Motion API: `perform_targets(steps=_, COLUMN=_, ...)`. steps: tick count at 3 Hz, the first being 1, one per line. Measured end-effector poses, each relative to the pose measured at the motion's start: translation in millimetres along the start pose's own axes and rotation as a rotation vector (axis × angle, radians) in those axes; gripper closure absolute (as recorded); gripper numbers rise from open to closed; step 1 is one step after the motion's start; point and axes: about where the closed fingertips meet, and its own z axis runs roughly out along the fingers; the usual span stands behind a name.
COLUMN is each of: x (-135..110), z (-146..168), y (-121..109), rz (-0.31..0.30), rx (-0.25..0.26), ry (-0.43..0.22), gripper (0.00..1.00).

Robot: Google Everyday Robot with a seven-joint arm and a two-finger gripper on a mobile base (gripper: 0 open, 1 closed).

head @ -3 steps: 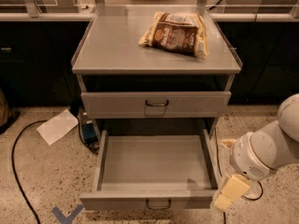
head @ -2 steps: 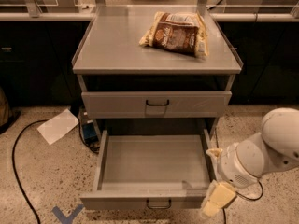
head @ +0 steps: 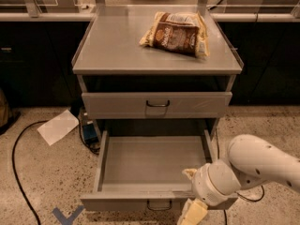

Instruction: Close middle drawer

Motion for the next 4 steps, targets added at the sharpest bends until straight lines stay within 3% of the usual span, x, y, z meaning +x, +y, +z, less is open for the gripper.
perform_targets(steps=1, x=6, z=21, y=15, rz=0.026, rx=-0.040, ry=-0.017, gripper=0.00)
perform_targets(steps=2, x=8, z=23, y=15, rz=0.029, rx=-0.046, ry=-0.020, gripper=0.00)
perform_targets(steps=4, x=48, z=92, y=26, rz=0.063, rx=-0.158, ry=-0.085, gripper=0.00)
